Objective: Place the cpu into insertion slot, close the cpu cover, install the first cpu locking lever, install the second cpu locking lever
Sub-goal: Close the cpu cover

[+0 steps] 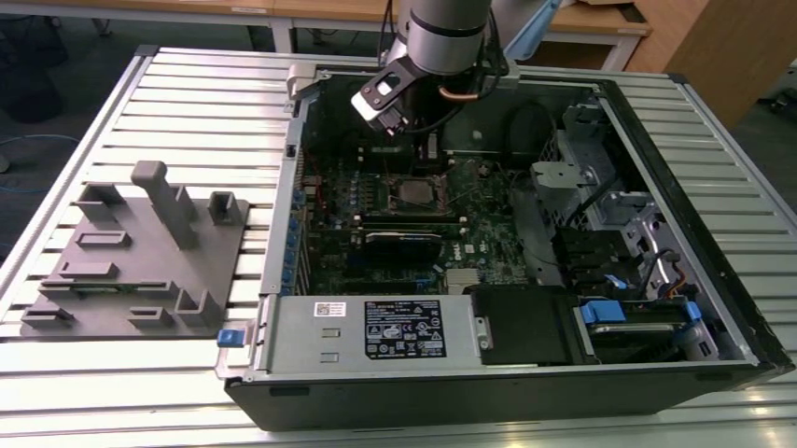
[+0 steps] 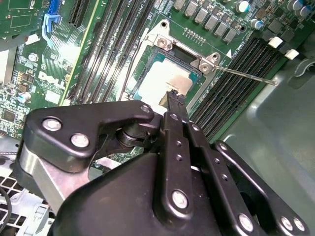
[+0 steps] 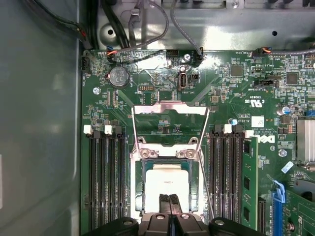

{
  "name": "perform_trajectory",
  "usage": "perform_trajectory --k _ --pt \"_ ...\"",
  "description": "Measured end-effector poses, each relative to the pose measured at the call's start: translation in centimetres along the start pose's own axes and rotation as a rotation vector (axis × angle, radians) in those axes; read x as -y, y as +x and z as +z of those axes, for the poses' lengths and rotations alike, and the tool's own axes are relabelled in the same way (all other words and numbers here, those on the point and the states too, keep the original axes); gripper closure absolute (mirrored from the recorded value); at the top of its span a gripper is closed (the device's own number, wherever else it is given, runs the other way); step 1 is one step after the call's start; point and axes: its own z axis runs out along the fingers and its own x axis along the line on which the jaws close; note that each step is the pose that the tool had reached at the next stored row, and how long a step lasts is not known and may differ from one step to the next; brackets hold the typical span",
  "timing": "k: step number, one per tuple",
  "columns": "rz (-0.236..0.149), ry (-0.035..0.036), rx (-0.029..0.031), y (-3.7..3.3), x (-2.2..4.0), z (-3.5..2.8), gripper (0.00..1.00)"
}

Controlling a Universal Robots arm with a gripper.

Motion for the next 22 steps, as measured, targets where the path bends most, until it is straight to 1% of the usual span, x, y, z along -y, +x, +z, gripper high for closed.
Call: perform_trajectory --k 12,13,17,18,21,22 --pt "0.000 0.0000 0.0000 0.03 0.02 -1.71 0.89" --pt "0.000 0.0000 0.0000 0.03 0.02 -1.81 0.89" --pt "0.000 -0.0001 -0.0003 0.03 0.02 -1.83 0.89" --pt "0.000 -0.0011 -0.0003 0.03 0.02 -1.83 0.89" --pt "-0.001 -0.0149 -0.0020 0.03 0.05 -1.81 0.89" --pt "-0.001 -0.0177 -0.0023 0.03 0.05 -1.80 0.89"
